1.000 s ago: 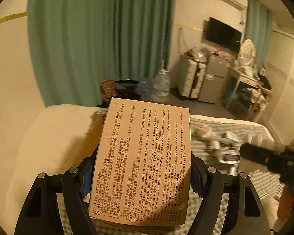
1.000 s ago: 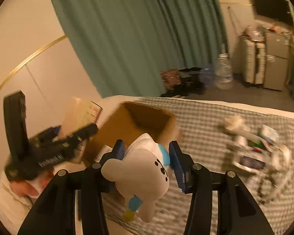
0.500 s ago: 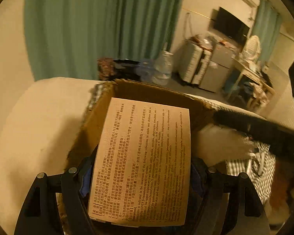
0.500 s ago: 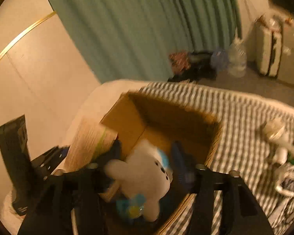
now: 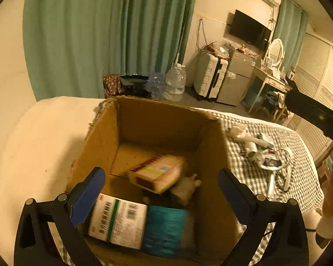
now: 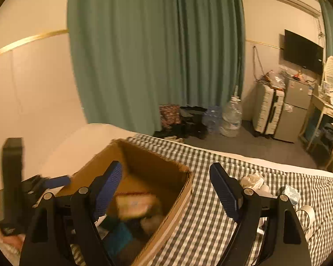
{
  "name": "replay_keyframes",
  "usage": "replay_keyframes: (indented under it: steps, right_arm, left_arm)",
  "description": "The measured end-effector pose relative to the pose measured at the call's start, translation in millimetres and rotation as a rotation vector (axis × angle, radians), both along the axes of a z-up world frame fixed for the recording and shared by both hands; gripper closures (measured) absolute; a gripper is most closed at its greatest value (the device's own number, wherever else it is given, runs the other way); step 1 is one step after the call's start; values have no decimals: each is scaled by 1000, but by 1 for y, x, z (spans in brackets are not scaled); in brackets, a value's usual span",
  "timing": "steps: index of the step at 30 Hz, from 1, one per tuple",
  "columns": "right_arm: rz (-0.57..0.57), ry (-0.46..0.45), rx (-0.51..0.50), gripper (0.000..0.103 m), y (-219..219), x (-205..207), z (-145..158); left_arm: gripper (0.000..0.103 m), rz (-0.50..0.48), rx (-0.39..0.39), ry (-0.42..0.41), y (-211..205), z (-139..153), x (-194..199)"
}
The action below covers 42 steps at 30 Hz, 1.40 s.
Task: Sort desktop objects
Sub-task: 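Carry leaflet and plush toy to the box and open both grippers, then grasp the snack bag with the left gripper while the right gripper grasps the masking tape roll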
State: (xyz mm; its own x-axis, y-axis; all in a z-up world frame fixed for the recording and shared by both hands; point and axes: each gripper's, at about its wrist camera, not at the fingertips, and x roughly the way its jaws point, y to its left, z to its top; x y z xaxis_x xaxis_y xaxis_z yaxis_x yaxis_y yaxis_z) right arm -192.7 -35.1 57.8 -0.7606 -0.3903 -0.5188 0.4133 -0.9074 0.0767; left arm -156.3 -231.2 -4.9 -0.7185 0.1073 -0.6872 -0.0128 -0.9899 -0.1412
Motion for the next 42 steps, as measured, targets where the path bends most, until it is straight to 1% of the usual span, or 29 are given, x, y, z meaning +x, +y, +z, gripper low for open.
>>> replay_keyframes:
  steps: [3,4,9,11,16,19,22,24,27,30,32,34,35,36,38,40,42]
  right_arm:
    - [-17,18,-30,22,29,18,10]
    - [-31,21,-32,20,40,23,12]
    - [-114,16,-29,19,110,43,14]
    - [-174,3,-40,19,146,48,6]
    - [-291,-44,-58,19,227,43,-24]
    - [-348,-89,-74,19,269,34,-46]
    - [-389,-146,-85,19,301,26,-72]
    - [-398,-180,-77,19,314,18,-89]
    - [-402,-211,-28,19,328,5,-112]
    - [-390,-252,20,19,333,-18,-135]
    - [-389,-284,18,19,336,-34,-148]
    - [-386,-322,-12,19,343,-49,-162]
    - [-382,-335,-28,19,345,-56,-166]
    - [-381,-341,-37,19,347,-63,-168]
    - [-384,-346,-31,19,349,-75,-173]
    - [-382,-355,-14,19,351,-88,-178]
    - [-382,-361,16,19,351,-102,-184]
  left_arm:
    - [0,-4,4,12,26,11,16]
    - [0,0,1,15,33,14,20]
    - [0,-6,-16,13,79,16,38]
    - [0,-6,-11,6,100,13,42]
    - [0,-11,-9,-23,156,-10,41]
    - [0,-18,-5,-50,194,-25,30]
    - [0,-62,-26,-73,235,-40,11]
    - [0,-105,-57,-64,264,-48,-3]
    - [0,-177,-109,-61,300,-65,-27]
    - [0,-237,-209,-110,326,-92,-56]
    - [0,-273,-270,-141,337,-111,-74]
    - [0,-342,-288,-155,344,-123,-87]
    - [0,-374,-313,-154,347,-129,-94]
    - [0,-397,-352,-142,350,-135,-103]
    - [0,-448,-397,-115,353,-140,-114]
    - [0,-496,-424,-107,355,-144,-124]
    - [0,-566,-455,-96,360,-149,-133]
